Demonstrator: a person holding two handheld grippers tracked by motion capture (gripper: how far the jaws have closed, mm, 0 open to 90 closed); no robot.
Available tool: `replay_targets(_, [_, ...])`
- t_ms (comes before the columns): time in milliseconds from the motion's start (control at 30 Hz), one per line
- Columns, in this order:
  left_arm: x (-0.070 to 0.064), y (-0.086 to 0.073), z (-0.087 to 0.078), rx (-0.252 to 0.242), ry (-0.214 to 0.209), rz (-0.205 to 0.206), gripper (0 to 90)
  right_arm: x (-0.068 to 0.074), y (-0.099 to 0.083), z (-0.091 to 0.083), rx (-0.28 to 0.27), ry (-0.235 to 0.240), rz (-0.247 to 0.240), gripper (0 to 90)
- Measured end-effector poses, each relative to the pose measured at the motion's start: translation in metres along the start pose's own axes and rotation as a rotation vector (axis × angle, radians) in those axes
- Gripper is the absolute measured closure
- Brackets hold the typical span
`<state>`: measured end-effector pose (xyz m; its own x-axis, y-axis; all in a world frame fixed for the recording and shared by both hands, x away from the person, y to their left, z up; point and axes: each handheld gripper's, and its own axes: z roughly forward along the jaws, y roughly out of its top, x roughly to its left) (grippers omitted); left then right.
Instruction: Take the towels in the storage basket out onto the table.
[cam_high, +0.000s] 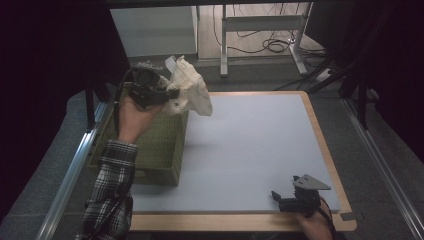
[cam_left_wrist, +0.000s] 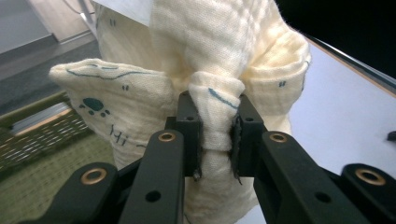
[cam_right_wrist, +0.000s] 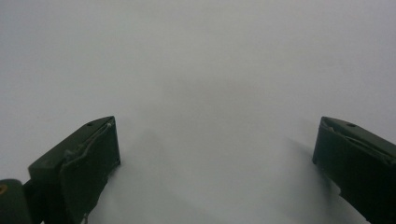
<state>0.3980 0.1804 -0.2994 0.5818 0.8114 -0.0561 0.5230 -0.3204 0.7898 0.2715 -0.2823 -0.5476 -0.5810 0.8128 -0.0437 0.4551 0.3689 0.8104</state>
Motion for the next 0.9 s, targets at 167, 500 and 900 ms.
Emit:
replay_targets(167, [-0.017, 0.004, 0.018, 0.008, -0.032, 0.033, 77.0, 0.000, 0.000, 0.000, 0.000, 0.001, 0.003, 0.5])
replay_targets(500, [-0.049, 0.007, 0.055, 0.045, -0.095, 0.086, 76.8, 0.000, 0.000, 0.000, 0.000, 0.002, 0.003, 0.5])
replay_targets(900, [-0.088, 0.002, 0.103, 0.108, -0.163, 0.124, 76.3, 0.000, 0.000, 0.000, 0.000, 0.003, 0.000, 0.5])
